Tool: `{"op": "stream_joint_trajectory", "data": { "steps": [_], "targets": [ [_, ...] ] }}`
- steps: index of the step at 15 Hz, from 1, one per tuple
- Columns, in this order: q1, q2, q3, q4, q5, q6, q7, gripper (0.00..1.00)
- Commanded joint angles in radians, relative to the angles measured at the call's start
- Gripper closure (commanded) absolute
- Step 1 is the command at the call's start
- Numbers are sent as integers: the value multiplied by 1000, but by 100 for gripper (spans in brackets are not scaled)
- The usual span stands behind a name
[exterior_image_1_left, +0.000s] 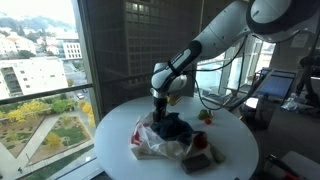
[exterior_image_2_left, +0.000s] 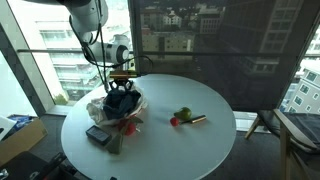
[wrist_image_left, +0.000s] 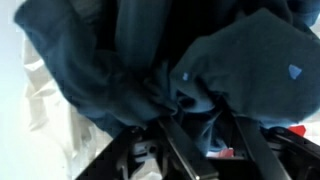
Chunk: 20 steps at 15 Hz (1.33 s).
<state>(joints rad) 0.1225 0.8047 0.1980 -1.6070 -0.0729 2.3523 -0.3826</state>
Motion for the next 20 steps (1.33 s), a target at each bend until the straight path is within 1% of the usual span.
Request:
{"op": "stream_joint_trajectory", "data": {
  "steps": [1, 2, 3, 4, 5, 6, 8, 10, 11, 13, 15, 17, 20],
  "targets": [
    [-40, -152, 38, -118, 53, 3, 15, 19],
    [-66, -191, 64, -150, 91, -1, -12, 10],
    [-80, -229, 76, -181, 121, 6, -16, 3],
    [-95, -277, 85, -229, 151, 25, -18, 0],
    [-99, -317, 83, -265, 169, 35, -10, 0],
    [-92, -360, 65, -307, 162, 44, 8, 0],
    [-64, -429, 9, -386, 105, 63, 64, 0],
    [-41, -473, -44, -465, 16, 92, 111, 0],
    [-24, -487, -78, -502, -54, 112, 157, 0],
    [-22, -491, -104, -557, -116, 126, 202, 0],
    [-24, -468, -122, -587, -166, 162, 215, 0],
    [-41, -438, -118, -602, -154, 191, 195, 0],
    [-79, -403, -80, -621, -81, 252, 119, 0]
  ]
}}
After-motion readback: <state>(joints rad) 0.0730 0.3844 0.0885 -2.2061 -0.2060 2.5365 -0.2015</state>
